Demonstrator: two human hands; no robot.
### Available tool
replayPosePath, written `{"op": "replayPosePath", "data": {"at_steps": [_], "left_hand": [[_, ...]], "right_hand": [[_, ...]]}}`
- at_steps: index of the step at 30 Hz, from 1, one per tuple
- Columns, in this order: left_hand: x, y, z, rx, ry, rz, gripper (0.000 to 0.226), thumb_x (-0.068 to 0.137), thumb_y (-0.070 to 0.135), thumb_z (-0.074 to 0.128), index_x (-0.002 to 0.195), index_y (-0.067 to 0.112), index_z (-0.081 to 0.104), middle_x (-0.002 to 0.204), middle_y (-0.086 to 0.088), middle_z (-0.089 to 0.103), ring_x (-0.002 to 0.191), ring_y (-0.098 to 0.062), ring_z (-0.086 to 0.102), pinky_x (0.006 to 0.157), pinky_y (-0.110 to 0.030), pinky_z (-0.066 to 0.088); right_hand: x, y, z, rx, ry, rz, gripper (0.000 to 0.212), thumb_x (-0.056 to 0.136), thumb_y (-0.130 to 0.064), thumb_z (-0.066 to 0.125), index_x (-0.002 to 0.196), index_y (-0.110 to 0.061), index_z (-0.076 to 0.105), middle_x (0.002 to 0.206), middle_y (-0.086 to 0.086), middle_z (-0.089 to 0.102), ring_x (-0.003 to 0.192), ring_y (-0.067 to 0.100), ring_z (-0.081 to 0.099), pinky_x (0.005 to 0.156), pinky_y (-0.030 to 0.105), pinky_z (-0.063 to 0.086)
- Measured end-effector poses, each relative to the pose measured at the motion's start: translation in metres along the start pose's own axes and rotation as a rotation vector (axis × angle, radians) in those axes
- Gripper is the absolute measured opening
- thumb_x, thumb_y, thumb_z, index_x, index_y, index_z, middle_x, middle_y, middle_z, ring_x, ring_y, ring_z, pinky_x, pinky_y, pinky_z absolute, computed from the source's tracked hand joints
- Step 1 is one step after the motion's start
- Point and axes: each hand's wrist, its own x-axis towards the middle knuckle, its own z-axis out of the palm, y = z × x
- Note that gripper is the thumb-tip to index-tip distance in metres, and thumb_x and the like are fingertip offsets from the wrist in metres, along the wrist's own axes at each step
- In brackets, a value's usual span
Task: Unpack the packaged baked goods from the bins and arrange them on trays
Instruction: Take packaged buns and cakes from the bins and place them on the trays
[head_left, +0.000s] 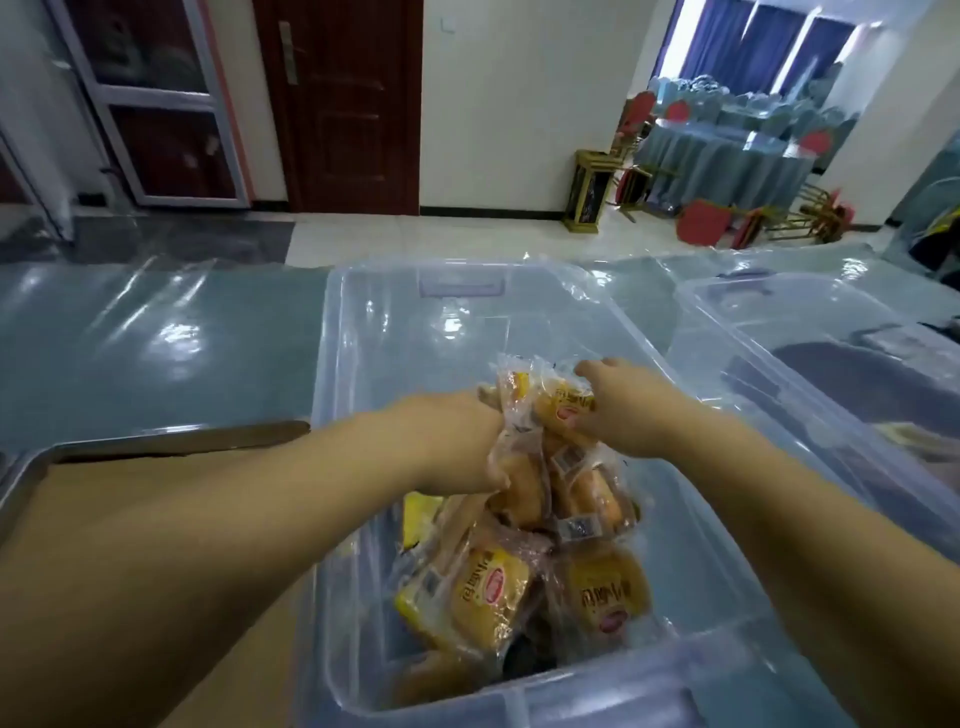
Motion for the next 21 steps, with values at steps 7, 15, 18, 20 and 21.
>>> {"op": "replayPosePath", "data": {"at_steps": [7, 15, 18, 20, 21], "left_hand": [[0.031, 0.014, 0.021, 0.112, -0.236, -0.088, 0.031, 0.082, 0.038, 0.063, 0.1, 0.012, 0.064, 0.092, -0.006, 0.064, 0.081, -0.023, 0.06, 0.067, -0.035, 0.05], [0.022, -0.015, 0.013, -0.115, 0.017, -0.36, 0.025, 0.085, 0.009, 0.049, 0.11, 0.013, 0.05, 0.106, -0.011, 0.056, 0.083, -0.025, 0.052, 0.059, -0.028, 0.038], [0.018, -0.021, 0.007, -0.249, 0.195, -0.434, 0.027, 0.081, 0.007, 0.051, 0.106, 0.014, 0.052, 0.09, -0.006, 0.052, 0.076, -0.022, 0.048, 0.051, -0.026, 0.032], [0.015, -0.024, 0.004, -0.276, 0.281, -0.458, 0.024, 0.081, 0.007, 0.052, 0.104, 0.013, 0.051, 0.079, -0.001, 0.045, 0.069, -0.02, 0.046, 0.048, -0.026, 0.03], [0.015, -0.024, 0.004, -0.273, 0.307, -0.466, 0.023, 0.081, 0.008, 0.052, 0.104, 0.013, 0.051, 0.076, 0.0, 0.043, 0.068, -0.02, 0.045, 0.047, -0.026, 0.029]], "right_hand": [[0.012, 0.007, 0.018, -0.129, 0.045, -0.041, 0.054, 0.088, -0.042, 0.053, 0.133, -0.016, 0.039, 0.127, 0.009, 0.049, 0.113, 0.031, 0.049, 0.087, 0.043, 0.045], [0.019, 0.011, 0.013, 0.026, 0.021, 0.046, 0.042, 0.077, -0.048, 0.069, 0.078, -0.015, 0.043, 0.072, 0.0, 0.049, 0.064, 0.017, 0.047, 0.048, 0.028, 0.032], [0.016, 0.012, 0.006, 0.154, 0.094, 0.062, 0.042, 0.072, -0.046, 0.075, 0.084, -0.015, 0.049, 0.075, 0.002, 0.055, 0.068, 0.018, 0.052, 0.054, 0.031, 0.043], [0.01, 0.012, -0.001, 0.27, 0.114, 0.043, 0.052, 0.064, -0.049, 0.078, 0.096, -0.021, 0.049, 0.085, 0.001, 0.059, 0.079, 0.02, 0.056, 0.068, 0.038, 0.052], [0.007, 0.011, -0.004, 0.294, 0.103, 0.008, 0.053, 0.062, -0.05, 0.078, 0.098, -0.025, 0.048, 0.088, 0.0, 0.059, 0.082, 0.02, 0.056, 0.072, 0.041, 0.053]]}}
